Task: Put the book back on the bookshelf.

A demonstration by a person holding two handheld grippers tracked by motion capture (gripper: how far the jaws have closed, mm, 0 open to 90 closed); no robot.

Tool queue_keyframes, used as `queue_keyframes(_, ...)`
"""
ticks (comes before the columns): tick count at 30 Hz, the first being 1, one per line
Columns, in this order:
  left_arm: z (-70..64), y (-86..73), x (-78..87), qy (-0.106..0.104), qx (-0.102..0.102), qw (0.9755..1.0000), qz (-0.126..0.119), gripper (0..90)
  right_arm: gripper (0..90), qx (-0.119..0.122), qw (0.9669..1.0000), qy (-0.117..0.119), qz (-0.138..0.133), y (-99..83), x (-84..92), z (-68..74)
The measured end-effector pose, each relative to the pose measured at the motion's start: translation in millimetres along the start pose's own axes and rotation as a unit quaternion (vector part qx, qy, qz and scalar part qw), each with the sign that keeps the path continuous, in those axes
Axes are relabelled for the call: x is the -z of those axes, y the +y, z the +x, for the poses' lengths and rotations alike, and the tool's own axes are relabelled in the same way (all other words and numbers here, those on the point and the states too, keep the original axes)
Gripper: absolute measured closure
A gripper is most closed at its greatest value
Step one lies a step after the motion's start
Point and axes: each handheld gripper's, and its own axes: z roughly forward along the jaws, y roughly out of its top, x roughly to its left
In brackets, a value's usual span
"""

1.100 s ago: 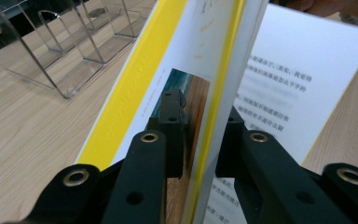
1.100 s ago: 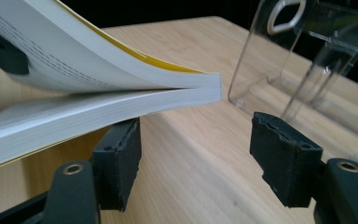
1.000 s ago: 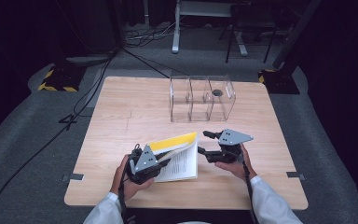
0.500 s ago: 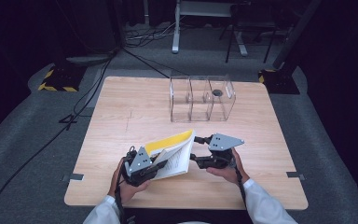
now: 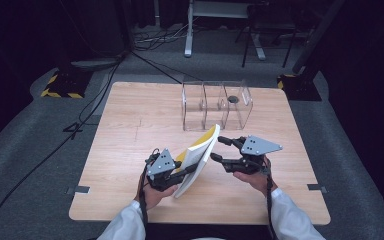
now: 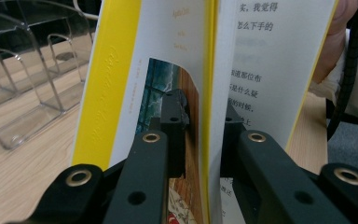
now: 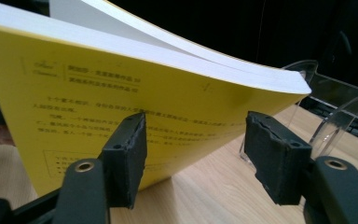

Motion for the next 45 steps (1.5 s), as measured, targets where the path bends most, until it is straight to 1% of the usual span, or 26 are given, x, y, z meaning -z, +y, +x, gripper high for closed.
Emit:
queue_keyframes(3,1.8,0.5,-4.5,0.001,0.003,1.0000,-0.008,79.1,40.6,0.012,0.9999,-0.001,0.002,3.9,2.2,-1.2)
queue_keyframes(6,4.5,-0.8,-3.0,0.001,0.002,0.9999,-0.014,78.8,40.3,0.019,0.9998,0.003,0.004,5.6,0.5,1.1)
queue_keyframes(8,5.5,-1.6,2.2,0.002,0.000,0.9999,-0.013,77.7,39.2,0.024,0.9996,0.010,0.006,6.1,-2.1,5.3)
queue_keyframes(9,5.1,-1.9,6.8,0.006,-0.005,0.9999,-0.008,77.4,38.7,0.027,0.9995,0.011,0.008,6.1,-3.7,7.0)
queue_keyframes(11,5.9,-4.0,15.9,0.007,-0.010,0.9999,-0.002,75.9,37.8,0.040,0.9989,0.014,0.019,5.9,-10.6,14.4)
queue_keyframes(12,7.0,-6.3,20.7,0.006,-0.010,0.9999,-0.001,75.2,37.5,0.044,0.9987,0.015,0.021,5.8,-13.0,16.4)
queue_keyframes(13,7.0,-6.3,20.7,0.006,-0.010,0.9999,-0.001,74.2,37.5,0.044,0.9987,0.015,0.021,5.8,-13.0,16.4)
queue_keyframes(14,9.9,-12.5,31.1,0.001,0.000,1.0000,-0.002,73.4,37.4,0.052,0.9982,0.016,0.026,6.4,-21.1,22.7)
queue_keyframes(15,9.9,-12.5,31.1,0.001,0.000,1.0000,-0.002,73.4,37.4,0.052,0.9982,0.016,0.026,6.4,-21.1,22.7)
queue_keyframes(17,10.8,-15.5,37.8,0.003,0.000,1.0000,-0.001,73.9,38.8,0.057,0.9981,0.017,0.020,12.0,-28.2,30.5)
queue_keyframes(19,10.7,-15.1,38.3,0.005,-0.002,1.0000,0.002,75.0,38.8,0.058,0.9980,0.018,0.017,14.8,-29.8,33.1)
queue_keyframes(21,12.3,-15.2,38.9,0.004,0.003,1.0000,-0.001,78.2,38.4,0.070,0.9973,0.017,0.017,20.3,-32.8,37.8)
queue_keyframes(22,14.4,-16.5,37.9,-0.008,0.014,0.9998,-0.009,79.6,38.4,0.073,0.9971,0.014,0.019,22.0,-33.7,38.7)
queue_keyframes(23,14.8,-17.3,36.6,-0.016,0.021,0.9996,-0.013,80.2,38.3,0.072,0.9971,0.014,0.018,22.6,-33.8,38.0)
queue_keyframes(25,14.2,-17.2,31.5,-0.021,0.026,0.9993,-0.018,80.5,37.7,0.067,0.9975,0.015,0.018,21.8,-32.1,35.6)
queue_keyframes(29,13.8,-14.6,18.9,-0.040,0.027,0.9986,-0.023,80.4,37.6,0.062,0.9979,0.008,0.016,17.5,-21.1,29.9)
queue_keyframes(30,13.4,-13.2,13.4,-0.044,0.029,0.9983,-0.025,80.2,37.6,0.061,0.9980,0.007,0.016,17.1,-18.7,28.5)
queue_keyframes(33,12.3,-8.9,-0.1,-0.049,0.026,0.9982,-0.025,79.8,37.1,0.053,0.9985,0.001,0.017,15.1,-8.5,20.9)
queue_keyframes(36,9.7,-5.2,-10.9,-0.050,0.024,0.9981,-0.026,78.2,37.2,0.043,0.9990,-0.004,0.010,10.0,0.7,17.0)
queue_keyframes(39,8.4,-2.9,-12.6,-0.047,0.018,0.9984,-0.026,73.5,37.1,0.042,0.9991,-0.010,0.007,5.0,8.7,15.9)
queue_keyframes(40,7.4,-2.3,-10.4,-0.043,0.011,0.9988,-0.020,71.1,37.2,0.042,0.9990,-0.011,0.006,4.0,9.7,16.1)
queue_keyframes(41,7.4,-2.2,-8.4,-0.043,0.007,0.9989,-0.016,67.3,37.8,0.045,0.9987,-0.022,0.004,2.2,10.1,17.8)
queue_keyframes(42,7.4,-2.4,-6.4,-0.049,0.008,0.9987,-0.014,63.5,38.6,0.048,0.9985,-0.025,0.001,1.0,9.7,18.9)
queue_keyframes(43,6.9,-3.2,-2.5,-0.062,0.008,0.9979,-0.016,59.5,38.6,0.049,0.9984,-0.028,0.001,0.2,9.0,19.8)
queue_keyframes(44,6.1,-3.8,-0.3,-0.065,0.007,0.9977,-0.016,55.3,38.5,0.052,0.9981,-0.033,0.003,-1.0,7.4,21.6)
queue_keyframes(45,5.2,-4.6,2.2,-0.068,0.005,0.9976,-0.013,53.4,38.5,0.056,0.9978,-0.035,0.003,-1.7,6.3,22.7)
